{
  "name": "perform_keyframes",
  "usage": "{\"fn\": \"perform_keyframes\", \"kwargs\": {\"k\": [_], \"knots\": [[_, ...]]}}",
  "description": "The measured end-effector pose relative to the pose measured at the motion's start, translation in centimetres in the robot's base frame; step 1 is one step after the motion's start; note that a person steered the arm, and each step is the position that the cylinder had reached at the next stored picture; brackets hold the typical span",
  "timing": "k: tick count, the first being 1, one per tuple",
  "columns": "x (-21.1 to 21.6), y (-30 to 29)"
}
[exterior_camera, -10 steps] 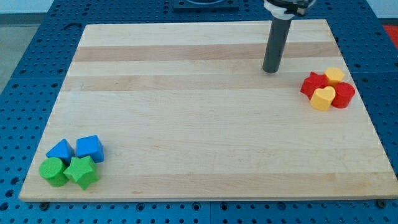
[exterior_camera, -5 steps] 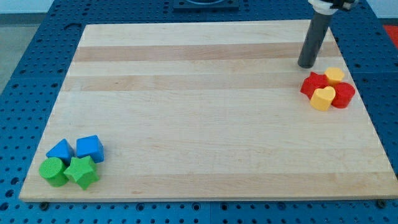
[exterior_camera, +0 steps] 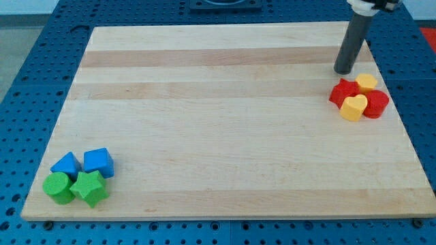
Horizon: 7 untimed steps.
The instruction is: Move your arm towards the yellow hexagon
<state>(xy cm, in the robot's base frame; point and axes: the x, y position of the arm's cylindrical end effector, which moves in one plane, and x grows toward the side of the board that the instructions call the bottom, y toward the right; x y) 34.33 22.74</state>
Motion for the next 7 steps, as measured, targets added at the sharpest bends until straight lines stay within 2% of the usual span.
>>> {"fn": "perform_keyframes", "kwargs": {"k": [5, 7], "knots": [[0.4, 5.4], [3.7, 6.7]]}}
